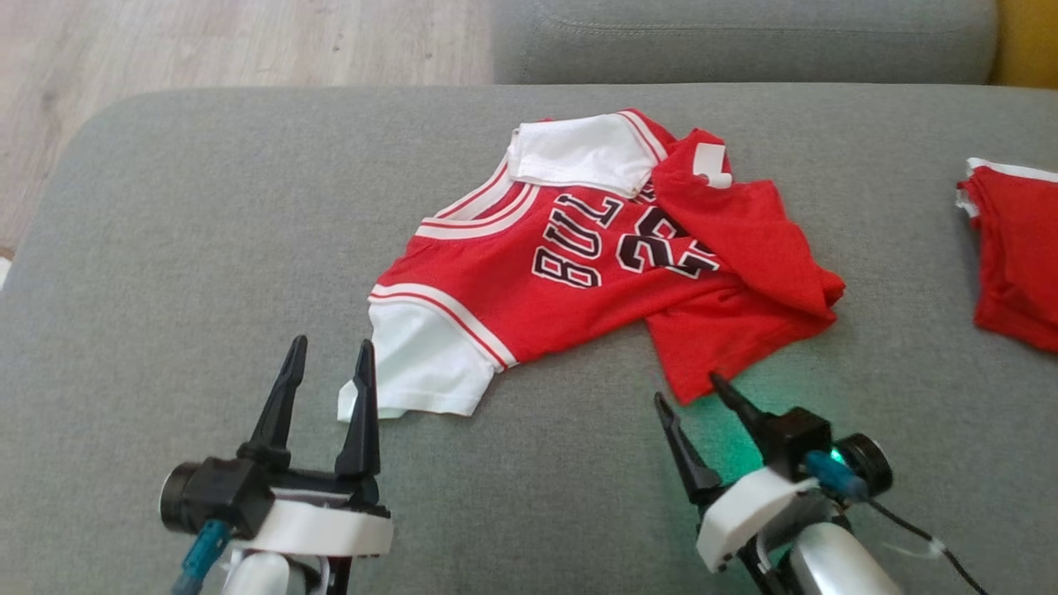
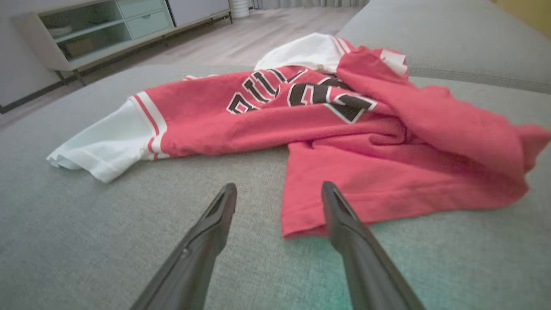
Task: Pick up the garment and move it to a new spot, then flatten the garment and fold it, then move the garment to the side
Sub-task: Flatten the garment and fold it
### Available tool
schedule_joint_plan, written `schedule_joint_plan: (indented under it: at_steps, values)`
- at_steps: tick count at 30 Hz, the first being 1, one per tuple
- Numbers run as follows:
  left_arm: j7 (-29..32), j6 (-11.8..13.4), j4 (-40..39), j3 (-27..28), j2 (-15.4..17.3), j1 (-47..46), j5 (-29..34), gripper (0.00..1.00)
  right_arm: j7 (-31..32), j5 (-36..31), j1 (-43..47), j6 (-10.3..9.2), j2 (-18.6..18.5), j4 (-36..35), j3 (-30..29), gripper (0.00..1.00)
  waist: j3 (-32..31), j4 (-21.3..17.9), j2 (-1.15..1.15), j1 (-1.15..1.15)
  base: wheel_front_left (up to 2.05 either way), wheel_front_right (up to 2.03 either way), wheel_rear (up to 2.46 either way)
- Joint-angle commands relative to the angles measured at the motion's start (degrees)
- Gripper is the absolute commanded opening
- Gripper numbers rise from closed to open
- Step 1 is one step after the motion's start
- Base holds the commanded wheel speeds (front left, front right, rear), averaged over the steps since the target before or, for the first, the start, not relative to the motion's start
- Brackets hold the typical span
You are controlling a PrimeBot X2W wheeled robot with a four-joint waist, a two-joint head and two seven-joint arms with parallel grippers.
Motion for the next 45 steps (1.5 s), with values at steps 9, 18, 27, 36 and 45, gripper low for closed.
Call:
schedule_joint_plan:
  at_steps: [9,18,27,36,45]
  values:
    - [-0.37,-1.22,-0.82,2.20,-0.65,-4.42,0.98,1.00,1.91,-3.63,-7.09,0.37,0.13,5.20,0.97,1.00,1.96,1.63,0.00,0.00,0.00,0.00,0.00]
    - [-0.37,-1.58,-0.68,2.33,-0.81,-5.49,1.01,1.00,6.07,-4.26,-10.31,0.37,0.13,12.00,0.67,0.32,3.33,2.20,0.00,0.00,0.00,0.00,0.00]
    - [-0.37,-1.44,-0.50,3.84,-0.86,-4.78,0.70,1.00,4.89,-8.02,-10.16,0.37,-1.03,12.61,-4.35,0.00,1.46,-0.92,0.00,0.00,0.00,0.00,0.00]
    - [-0.37,-0.51,-1.24,2.77,-0.87,-3.98,-0.66,1.00,9.05,-9.57,-5.42,0.37,-9.57,3.95,-15.70,0.00,-1.22,-4.10,0.00,0.00,0.00,0.00,0.00]
    - [-0.37,-0.18,-1.45,2.44,-0.87,-3.52,-1.00,1.00,10.68,-8.16,-3.32,0.37,-7.52,-4.60,-17.48,1.00,-0.87,-4.61,0.00,0.00,0.00,0.00,0.00]
